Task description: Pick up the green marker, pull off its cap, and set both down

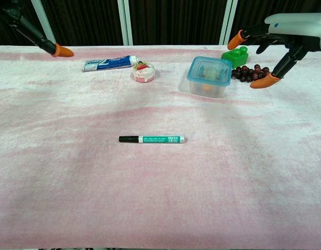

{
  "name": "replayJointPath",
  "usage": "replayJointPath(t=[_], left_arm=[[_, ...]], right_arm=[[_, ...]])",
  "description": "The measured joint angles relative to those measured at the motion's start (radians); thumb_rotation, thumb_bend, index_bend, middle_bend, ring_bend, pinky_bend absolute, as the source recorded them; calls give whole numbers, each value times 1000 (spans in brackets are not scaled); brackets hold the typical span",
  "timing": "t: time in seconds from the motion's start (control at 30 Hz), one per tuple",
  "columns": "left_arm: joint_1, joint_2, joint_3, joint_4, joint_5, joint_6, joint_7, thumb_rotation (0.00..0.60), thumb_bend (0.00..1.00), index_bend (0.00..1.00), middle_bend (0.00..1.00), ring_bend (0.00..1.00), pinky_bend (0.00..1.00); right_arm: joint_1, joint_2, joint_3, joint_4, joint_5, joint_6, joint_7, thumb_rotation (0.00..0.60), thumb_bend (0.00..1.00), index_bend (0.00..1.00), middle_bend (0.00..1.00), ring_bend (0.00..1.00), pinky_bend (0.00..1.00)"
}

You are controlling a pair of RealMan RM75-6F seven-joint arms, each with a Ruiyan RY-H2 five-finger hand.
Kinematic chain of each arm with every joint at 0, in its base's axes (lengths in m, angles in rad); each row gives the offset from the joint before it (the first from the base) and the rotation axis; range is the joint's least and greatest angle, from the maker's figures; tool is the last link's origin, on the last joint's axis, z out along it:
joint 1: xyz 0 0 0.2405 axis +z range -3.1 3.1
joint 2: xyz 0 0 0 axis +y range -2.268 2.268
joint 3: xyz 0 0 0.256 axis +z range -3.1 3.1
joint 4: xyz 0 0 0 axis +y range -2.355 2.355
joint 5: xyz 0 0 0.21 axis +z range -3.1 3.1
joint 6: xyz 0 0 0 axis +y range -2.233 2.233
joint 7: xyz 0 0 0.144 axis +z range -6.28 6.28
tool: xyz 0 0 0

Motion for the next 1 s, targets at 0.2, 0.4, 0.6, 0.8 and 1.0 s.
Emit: replayJointPath(t=[0.2, 0.4, 0.6, 0.8, 1.0], left_arm=[[-30, -35, 0, 7, -2, -11, -64, 600, 125, 96, 123, 6, 64], [-63, -36, 3, 15, -7, -47, -64, 600, 126, 134, 134, 10, 73], [-64, -37, 21, 7, -23, -42, -26, 600, 127, 134, 137, 15, 77], [-13, -17, 80, -12, 26, 19, 21, 600, 127, 132, 136, 15, 77], [4, 2, 79, -16, 72, 76, 143, 600, 126, 132, 136, 15, 77]], right_arm=[[14, -9, -22, 13, -1, -28, 9, 600, 127, 205, 17, 81, 166], [18, -12, -29, 17, 3, -21, 13, 600, 127, 202, 17, 81, 166], [-1, -14, -31, 5, -9, 23, 34, 600, 127, 202, 17, 81, 166], [-19, 0, -60, -25, -18, 33, 33, 600, 127, 202, 18, 81, 166], [-47, -17, -102, -38, -36, 56, 27, 600, 126, 205, 18, 81, 165]])
